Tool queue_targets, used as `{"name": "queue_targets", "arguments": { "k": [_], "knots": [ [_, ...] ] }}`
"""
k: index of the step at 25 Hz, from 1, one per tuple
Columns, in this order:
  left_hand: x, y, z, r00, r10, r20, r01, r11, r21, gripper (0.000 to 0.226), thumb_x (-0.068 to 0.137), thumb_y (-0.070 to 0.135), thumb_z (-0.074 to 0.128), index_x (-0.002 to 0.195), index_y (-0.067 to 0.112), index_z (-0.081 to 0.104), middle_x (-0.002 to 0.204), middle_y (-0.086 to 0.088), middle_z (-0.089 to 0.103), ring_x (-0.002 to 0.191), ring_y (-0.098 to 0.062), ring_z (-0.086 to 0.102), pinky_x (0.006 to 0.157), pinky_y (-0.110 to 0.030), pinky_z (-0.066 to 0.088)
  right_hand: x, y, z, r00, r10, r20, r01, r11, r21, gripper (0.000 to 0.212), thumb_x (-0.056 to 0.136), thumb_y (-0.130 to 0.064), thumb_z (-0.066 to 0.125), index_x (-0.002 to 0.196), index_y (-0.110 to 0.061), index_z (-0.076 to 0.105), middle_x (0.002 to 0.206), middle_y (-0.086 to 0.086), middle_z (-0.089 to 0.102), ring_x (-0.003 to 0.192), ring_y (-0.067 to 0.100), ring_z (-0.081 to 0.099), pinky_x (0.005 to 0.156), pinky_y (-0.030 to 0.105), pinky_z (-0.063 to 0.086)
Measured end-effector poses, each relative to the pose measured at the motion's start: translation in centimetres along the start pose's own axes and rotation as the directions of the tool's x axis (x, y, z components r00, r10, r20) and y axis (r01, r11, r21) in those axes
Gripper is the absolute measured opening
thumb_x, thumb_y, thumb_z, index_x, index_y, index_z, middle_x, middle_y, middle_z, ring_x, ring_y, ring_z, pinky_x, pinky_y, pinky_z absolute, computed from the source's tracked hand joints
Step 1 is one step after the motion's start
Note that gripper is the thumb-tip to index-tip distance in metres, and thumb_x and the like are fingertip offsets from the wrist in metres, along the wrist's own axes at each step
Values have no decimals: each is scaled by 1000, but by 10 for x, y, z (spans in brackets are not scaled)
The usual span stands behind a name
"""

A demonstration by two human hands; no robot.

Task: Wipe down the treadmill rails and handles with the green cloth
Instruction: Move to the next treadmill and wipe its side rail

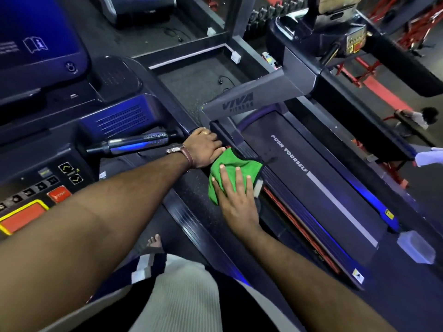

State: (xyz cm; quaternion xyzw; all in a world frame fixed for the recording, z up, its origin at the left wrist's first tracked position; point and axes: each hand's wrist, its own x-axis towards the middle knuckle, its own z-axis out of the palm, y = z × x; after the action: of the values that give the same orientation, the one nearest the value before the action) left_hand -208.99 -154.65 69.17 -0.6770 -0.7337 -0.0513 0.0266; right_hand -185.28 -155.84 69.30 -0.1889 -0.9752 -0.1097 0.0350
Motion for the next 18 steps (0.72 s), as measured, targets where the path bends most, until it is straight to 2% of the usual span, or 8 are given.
{"name": "queue_targets", "arguments": {
  "k": [5,9,10,12,14,15,16,18],
  "knots": [
    [1,-10,0,997,70,-15,-71,992,-100,63,93,50,11,96,19,65,92,-4,62,94,-29,57,91,-39,34,-22,29,-2,991,-127,47,127,992,2,74,82,-14,63,150,-24,35,163,13,14,139,50,28,108,62,33],
    [0,-8,4,1000,29,-7,-29,988,-153,46,98,42,26,100,18,65,95,-4,61,99,-27,54,96,-38,29,16,48,-19,944,92,317,-166,962,216,116,64,-42,80,151,-50,4,161,9,19,125,36,48,98,43,48],
    [1,-8,4,1000,22,4,-21,987,-157,41,99,40,30,101,18,65,97,-4,61,102,-27,53,97,-38,27,31,52,-22,909,142,391,-296,882,368,116,61,-48,79,149,-54,4,157,3,31,124,30,52,99,39,48],
    [2,-8,2,1000,15,26,-10,985,-170,40,100,39,31,103,18,65,99,-3,60,103,-25,51,98,-37,25,46,66,-23,857,164,489,-489,556,672,109,57,-47,85,147,-53,23,139,-6,57,120,16,58,104,36,46],
    [2,-11,3,999,18,40,-10,982,-187,44,98,42,27,105,21,64,100,0,60,104,-23,51,99,-38,24,41,76,-24,815,169,555,-579,281,765,88,62,-39,90,139,-41,47,122,-10,67,114,13,63,104,35,47],
    [2,-12,4,999,19,46,-9,980,-198,44,97,43,26,105,22,64,100,1,60,105,-22,51,100,-38,23,34,75,-28,791,191,581,-612,277,741,79,66,-42,87,136,-40,49,118,-9,68,114,17,64,101,33,49],
    [1,-13,5,998,19,53,-7,978,-207,45,97,44,24,106,23,64,101,3,59,106,-20,51,101,-38,23,25,70,-28,774,250,582,-630,392,670,79,69,-51,82,138,-41,45,119,-6,67,113,22,63,97,33,50],
    [2,-14,7,998,13,64,1,976,-217,44,98,44,25,106,25,64,102,5,59,109,-17,50,103,-39,20,11,51,-26,777,393,493,-581,750,318,97,73,-63,70,151,-39,18,125,7,58,109,33,60,89,40,50]
  ]
}}
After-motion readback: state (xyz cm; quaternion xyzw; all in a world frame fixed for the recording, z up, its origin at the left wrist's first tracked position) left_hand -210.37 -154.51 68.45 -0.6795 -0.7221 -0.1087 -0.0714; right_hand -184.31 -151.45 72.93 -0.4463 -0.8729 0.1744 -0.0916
